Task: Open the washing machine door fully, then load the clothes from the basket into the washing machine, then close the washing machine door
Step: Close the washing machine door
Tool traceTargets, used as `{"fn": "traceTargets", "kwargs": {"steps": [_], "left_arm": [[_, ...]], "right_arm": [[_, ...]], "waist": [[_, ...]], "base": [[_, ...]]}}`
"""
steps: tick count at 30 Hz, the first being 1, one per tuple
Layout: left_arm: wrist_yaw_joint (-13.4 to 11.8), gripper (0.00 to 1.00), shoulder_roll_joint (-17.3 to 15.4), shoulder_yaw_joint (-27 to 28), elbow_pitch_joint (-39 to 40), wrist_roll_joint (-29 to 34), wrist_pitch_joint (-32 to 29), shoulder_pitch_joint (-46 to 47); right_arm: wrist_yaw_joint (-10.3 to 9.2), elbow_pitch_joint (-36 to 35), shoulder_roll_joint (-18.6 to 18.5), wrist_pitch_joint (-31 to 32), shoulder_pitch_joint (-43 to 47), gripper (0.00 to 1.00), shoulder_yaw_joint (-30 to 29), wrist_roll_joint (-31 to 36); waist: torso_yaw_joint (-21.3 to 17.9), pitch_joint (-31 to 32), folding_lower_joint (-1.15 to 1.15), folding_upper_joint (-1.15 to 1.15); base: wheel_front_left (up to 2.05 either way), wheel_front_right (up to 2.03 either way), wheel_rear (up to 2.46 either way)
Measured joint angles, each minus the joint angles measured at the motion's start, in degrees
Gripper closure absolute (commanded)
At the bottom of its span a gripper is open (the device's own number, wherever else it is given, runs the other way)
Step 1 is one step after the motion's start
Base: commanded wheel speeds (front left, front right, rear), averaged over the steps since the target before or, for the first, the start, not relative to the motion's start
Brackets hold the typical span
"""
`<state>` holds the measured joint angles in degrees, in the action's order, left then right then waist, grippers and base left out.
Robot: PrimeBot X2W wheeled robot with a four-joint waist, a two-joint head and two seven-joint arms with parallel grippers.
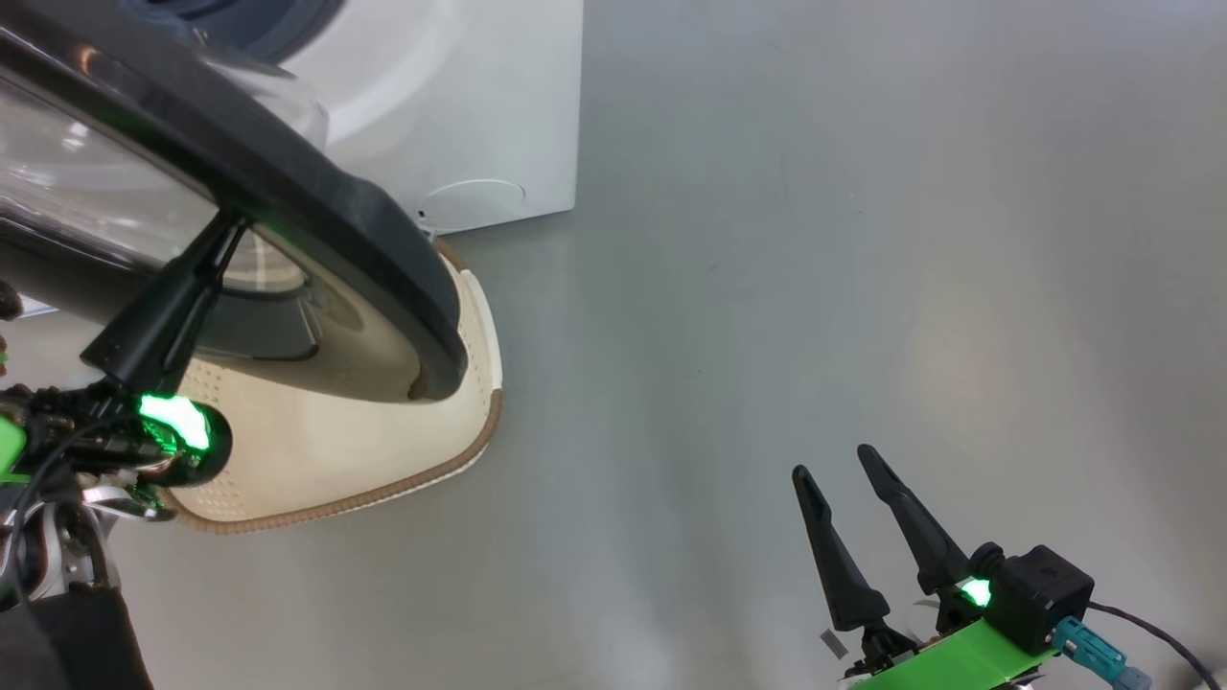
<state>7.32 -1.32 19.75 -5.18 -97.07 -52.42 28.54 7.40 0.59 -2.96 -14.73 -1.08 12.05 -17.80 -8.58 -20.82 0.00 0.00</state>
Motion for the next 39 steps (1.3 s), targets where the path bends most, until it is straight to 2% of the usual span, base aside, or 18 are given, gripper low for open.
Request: {"fn": "traceTargets", "kwargs": {"steps": [11,29,30,32,33,39], "left_arm": [[0.0,1.0,0.15,0.41,-2.35,-0.13,3.2,-1.03],[0.0,1.0,0.16,-0.93,-3.36,-0.64,12.63,-9.84],[0.0,0.86,0.18,-1.11,-3.35,-0.64,13.34,-10.41],[0.0,0.14,0.15,-1.75,-3.28,-0.66,15.12,-12.13],[0.0,0.0,0.14,-2.02,-3.36,-0.79,15.53,-12.64],[0.0,0.0,0.14,-2.67,-3.58,-1.63,18.62,-15.68]], "right_arm": [[0.0,1.6,0.01,0.0,-0.09,0.0,-1.15,0.01],[0.0,5.03,0.0,0.0,0.09,0.0,-1.68,0.04],[0.0,5.08,0.0,0.0,0.2,0.0,-1.72,0.04],[0.0,5.35,0.0,0.0,1.22,0.0,-1.9,0.04],[0.0,5.56,0.01,0.0,1.39,0.0,-1.94,0.04],[0.0,5.76,0.01,0.0,1.39,0.0,-2.04,0.04]], "waist": [[3.17,2.7,0.0,0.0],[7.71,10.72,0.0,0.0],[7.84,11.12,0.0,0.0],[8.3,12.16,0.0,0.0],[8.49,12.45,0.0,0.0],[9.66,13.96,0.0,0.0]], "base": [[0.0,0.0,0.0],[0.0,0.0,0.0],[0.0,0.0,0.0],[0.0,0.0,0.0],[0.0,0.0,0.0],[0.0,0.0,0.0]]}}
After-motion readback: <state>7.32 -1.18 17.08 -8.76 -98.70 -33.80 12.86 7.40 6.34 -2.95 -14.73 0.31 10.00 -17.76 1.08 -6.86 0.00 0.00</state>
